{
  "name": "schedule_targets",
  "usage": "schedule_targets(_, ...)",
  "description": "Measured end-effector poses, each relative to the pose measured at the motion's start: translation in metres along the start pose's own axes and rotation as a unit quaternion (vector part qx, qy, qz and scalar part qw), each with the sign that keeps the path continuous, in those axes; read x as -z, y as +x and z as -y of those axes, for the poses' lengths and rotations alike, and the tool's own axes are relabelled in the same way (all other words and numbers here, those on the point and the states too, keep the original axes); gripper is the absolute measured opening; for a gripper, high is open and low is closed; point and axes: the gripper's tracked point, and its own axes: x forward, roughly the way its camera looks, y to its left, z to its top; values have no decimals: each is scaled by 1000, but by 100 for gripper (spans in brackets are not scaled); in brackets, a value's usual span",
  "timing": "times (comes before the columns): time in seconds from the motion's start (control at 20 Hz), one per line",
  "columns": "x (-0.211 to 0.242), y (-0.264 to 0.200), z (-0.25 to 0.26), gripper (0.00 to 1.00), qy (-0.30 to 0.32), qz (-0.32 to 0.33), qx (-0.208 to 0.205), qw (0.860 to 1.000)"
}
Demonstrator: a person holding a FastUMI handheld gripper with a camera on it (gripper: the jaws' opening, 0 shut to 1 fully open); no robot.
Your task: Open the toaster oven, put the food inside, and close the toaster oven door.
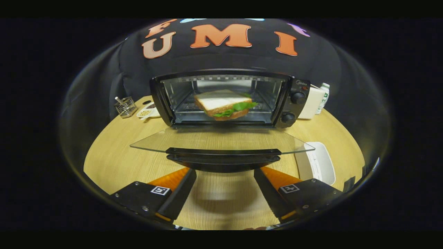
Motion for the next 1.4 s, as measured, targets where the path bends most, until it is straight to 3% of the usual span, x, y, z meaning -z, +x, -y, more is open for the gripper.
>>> schedule_targets(0.6,-53,-4,7,99,66,40,-16,997)
schedule_targets(0.85,-57,-3,11,99,36,49,-7,998)
schedule_targets(1.05,-85,-3,19,100,-48,82,28,995)
schedule_targets(1.4,-147,12,17,100,-39,133,31,990)
